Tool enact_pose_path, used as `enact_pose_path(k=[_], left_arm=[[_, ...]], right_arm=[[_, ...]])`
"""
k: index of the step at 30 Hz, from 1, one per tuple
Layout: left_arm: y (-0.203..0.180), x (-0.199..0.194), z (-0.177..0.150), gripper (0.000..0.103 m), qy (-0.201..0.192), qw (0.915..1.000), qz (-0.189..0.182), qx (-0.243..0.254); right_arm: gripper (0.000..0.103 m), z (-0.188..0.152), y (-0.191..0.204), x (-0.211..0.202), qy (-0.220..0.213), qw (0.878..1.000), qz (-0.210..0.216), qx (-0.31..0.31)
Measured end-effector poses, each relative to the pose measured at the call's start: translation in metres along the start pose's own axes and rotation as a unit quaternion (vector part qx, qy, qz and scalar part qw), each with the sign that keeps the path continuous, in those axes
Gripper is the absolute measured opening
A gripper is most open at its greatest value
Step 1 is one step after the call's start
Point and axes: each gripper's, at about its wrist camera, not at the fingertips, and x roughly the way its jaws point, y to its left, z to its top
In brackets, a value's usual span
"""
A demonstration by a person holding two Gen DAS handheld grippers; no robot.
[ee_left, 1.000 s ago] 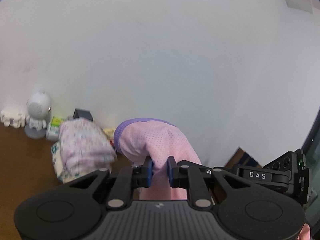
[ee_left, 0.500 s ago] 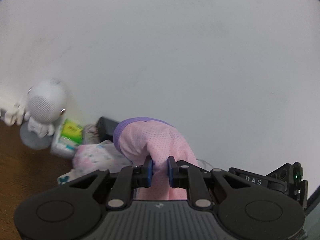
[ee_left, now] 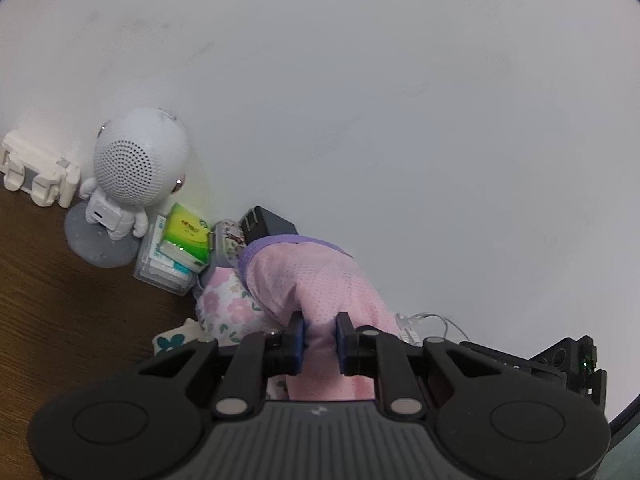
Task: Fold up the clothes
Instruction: 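Lift the pink bundle with the left gripper and carry it to the clothes stack, then lower the bundle onto the folded clothes stack and open the left gripper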
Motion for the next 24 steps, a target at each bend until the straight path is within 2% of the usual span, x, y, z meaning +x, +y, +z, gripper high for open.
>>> enact_pose_path(k=[2, 4, 5, 6, 7, 9, 11, 13, 14, 15, 16, 18, 20, 24], left_arm=[[0.002, -0.001, -0.001, 0.021, -0.003, 1.0000, 0.004, -0.003], [0.002, -0.004, -0.002, 0.031, -0.010, 0.9999, 0.004, -0.001], [0.002, -0.007, -0.002, 0.042, -0.016, 0.9999, 0.004, 0.001], [0.001, -0.011, -0.003, 0.054, -0.026, 0.9996, 0.007, 0.007], [-0.002, -0.016, -0.003, 0.058, -0.038, 0.9991, 0.012, 0.016], [-0.009, -0.026, -0.004, 0.061, -0.063, 0.9970, 0.026, 0.038], [-0.018, -0.036, -0.008, 0.064, -0.090, 0.9921, 0.048, 0.073], [-0.030, -0.049, -0.017, 0.070, -0.118, 0.9850, 0.069, 0.106], [-0.035, -0.056, -0.022, 0.077, -0.130, 0.9811, 0.076, 0.122], [-0.041, -0.062, -0.028, 0.087, -0.141, 0.9763, 0.083, 0.142], [-0.047, -0.069, -0.035, 0.091, -0.152, 0.9707, 0.090, 0.163], [-0.060, -0.081, -0.050, 0.103, -0.174, 0.9568, 0.107, 0.206], [-0.072, -0.089, -0.063, 0.103, -0.190, 0.9406, 0.133, 0.248], [-0.085, -0.102, -0.087, 0.103, -0.198, 0.9230, 0.184, 0.274]], right_arm=[[0.025, 0.000, -0.001, 0.000, 0.000, 1.000, 0.002, 0.002], [0.038, 0.000, 0.001, -0.007, -0.005, 1.000, -0.001, 0.001], [0.046, 0.001, 0.003, -0.013, -0.015, 1.000, -0.002, -0.005], [0.048, 0.001, 0.005, -0.019, -0.026, 1.000, -0.003, -0.012], [0.049, 0.002, 0.007, -0.026, -0.037, 0.999, -0.005, -0.018], [0.055, 0.003, 0.014, -0.038, -0.063, 0.997, -0.014, -0.039], [0.055, 0.001, 0.025, -0.048, -0.086, 0.994, -0.028, -0.068], [0.055, -0.004, 0.036, -0.054, -0.097, 0.990, -0.038, -0.099], [0.059, -0.007, 0.042, -0.057, -0.102, 0.987, -0.043, -0.114], [0.071, -0.014, 0.049, -0.060, -0.104, 0.984, -0.042, -0.136], [0.078, -0.023, 0.055, -0.063, -0.109, 0.981, -0.044, -0.155], [0.100, -0.042, 0.067, -0.071, -0.121, 0.972, -0.049, -0.197], [0.103, -0.060, 0.077, -0.079, -0.137, 0.963, -0.051, -0.227], [0.103, -0.091, 0.091, -0.092, -0.175, 0.943, -0.068, -0.274]])
